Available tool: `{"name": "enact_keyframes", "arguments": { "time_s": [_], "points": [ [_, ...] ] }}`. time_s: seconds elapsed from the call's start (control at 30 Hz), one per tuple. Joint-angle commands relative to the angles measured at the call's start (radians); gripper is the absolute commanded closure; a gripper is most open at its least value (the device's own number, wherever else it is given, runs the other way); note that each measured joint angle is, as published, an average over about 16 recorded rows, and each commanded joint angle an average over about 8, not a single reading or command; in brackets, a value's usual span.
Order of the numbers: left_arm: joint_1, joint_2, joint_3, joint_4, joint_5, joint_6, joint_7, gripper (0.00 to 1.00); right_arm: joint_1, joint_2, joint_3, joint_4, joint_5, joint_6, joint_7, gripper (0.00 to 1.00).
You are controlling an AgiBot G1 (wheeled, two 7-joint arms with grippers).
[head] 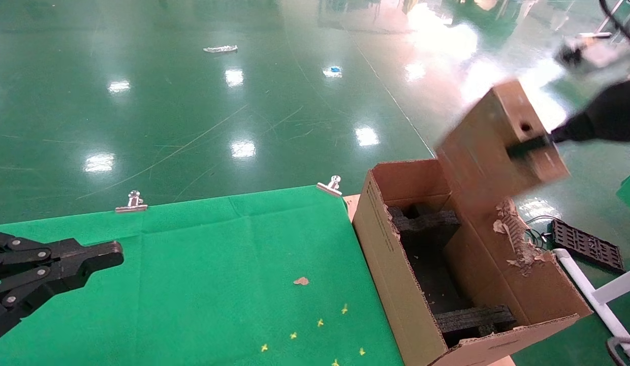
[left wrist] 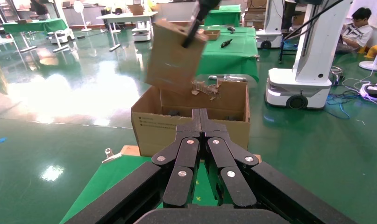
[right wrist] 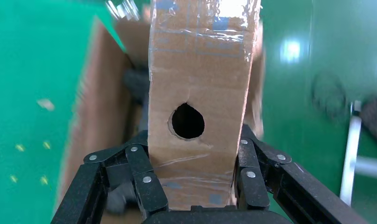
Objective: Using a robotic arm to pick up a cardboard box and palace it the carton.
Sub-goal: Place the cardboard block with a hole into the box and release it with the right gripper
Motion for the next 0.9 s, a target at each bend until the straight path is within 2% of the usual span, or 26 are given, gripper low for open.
{"name": "enact_keyframes", "arguments": {
  "time_s": [0.03,0.07,0.1,0.43,0.9],
  "points": [
    [0.0,0.0,0.0,0.0,0.0,0.0,0.0,0.19,-0.006,0.013,-0.015,-0.027,-0.016,-0.022,0.0,1.0],
    [0.0,0.0,0.0,0.0,0.0,0.0,0.0,0.07,-0.019,0.015,-0.021,-0.041,-0.014,-0.027,-0.002,1.0],
    [0.0,0.0,0.0,0.0,0.0,0.0,0.0,0.0,-0.033,0.016,-0.026,-0.055,-0.012,-0.029,-0.005,1.0],
    [0.0,0.0,0.001,0.0,-0.001,0.0,0.0,0.0,-0.187,-0.032,-0.074,-0.214,0.008,-0.02,-0.047,1.0],
    [0.0,-0.001,0.002,0.0,-0.001,-0.001,0.001,0.0,-0.344,-0.122,-0.088,-0.408,0.037,0.062,-0.102,1.0]
  ]
}}
